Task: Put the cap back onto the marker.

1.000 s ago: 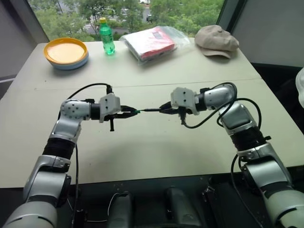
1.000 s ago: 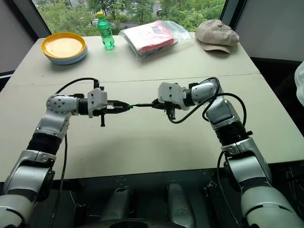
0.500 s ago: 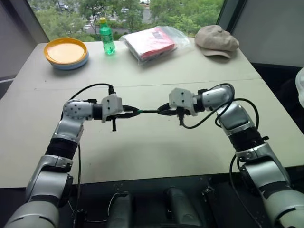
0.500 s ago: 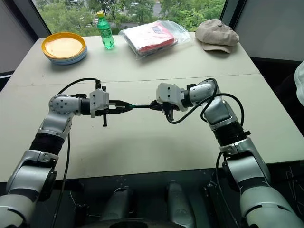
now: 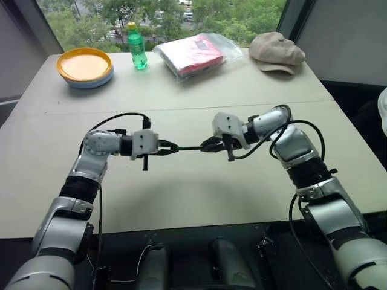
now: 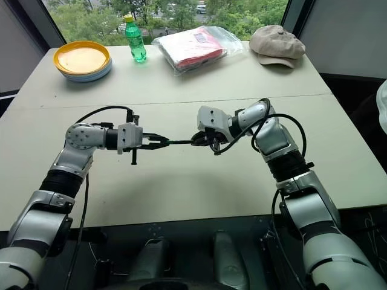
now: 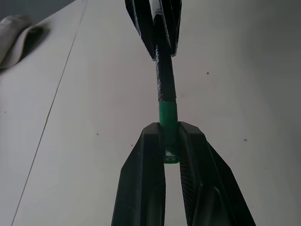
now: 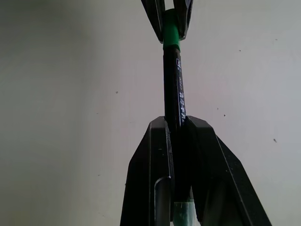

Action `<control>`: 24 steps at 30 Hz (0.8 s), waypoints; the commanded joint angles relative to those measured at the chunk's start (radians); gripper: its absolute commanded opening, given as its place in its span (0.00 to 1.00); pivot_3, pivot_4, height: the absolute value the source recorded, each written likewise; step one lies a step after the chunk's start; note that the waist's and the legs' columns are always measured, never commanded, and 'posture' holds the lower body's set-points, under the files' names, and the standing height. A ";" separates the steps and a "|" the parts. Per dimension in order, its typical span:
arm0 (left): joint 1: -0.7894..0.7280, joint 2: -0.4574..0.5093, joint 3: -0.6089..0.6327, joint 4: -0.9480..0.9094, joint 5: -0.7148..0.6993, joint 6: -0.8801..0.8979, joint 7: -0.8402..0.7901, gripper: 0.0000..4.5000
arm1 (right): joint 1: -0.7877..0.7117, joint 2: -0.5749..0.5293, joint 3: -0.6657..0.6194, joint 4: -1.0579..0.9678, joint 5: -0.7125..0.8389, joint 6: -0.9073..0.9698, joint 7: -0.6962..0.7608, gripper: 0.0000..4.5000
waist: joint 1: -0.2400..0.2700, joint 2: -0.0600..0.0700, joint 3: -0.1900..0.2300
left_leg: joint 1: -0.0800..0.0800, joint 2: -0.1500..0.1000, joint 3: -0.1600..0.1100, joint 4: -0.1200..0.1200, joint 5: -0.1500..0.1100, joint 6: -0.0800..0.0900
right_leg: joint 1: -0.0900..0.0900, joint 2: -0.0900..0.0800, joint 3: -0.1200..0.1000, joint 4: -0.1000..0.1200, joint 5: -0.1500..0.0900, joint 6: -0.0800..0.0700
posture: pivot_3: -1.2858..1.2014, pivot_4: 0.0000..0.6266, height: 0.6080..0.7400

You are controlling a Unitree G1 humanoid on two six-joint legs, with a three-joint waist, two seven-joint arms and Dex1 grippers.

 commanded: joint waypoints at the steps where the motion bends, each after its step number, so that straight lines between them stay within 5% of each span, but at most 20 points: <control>1: -0.040 0.008 0.020 0.006 0.001 -0.030 0.028 0.00 | -0.024 0.026 0.034 -0.026 0.019 -0.009 0.039 0.00 | 0.000 0.000 0.000 | 0.000 0.000 0.000 0.000 0.000 0.000 | 0.000 0.000 0.000 0.000 0.000 0.000 | 0.52 0.24 1.00; 24: -0.057 -0.010 0.039 0.040 0.006 -0.150 0.079 0.00 | 0.006 0.064 0.076 -0.073 0.037 0.166 0.054 0.00 | 0.000 0.000 0.000 | 0.000 0.000 0.000 0.000 0.000 0.000 | 0.000 0.000 0.000 0.000 0.000 0.000 | 0.52 0.24 1.00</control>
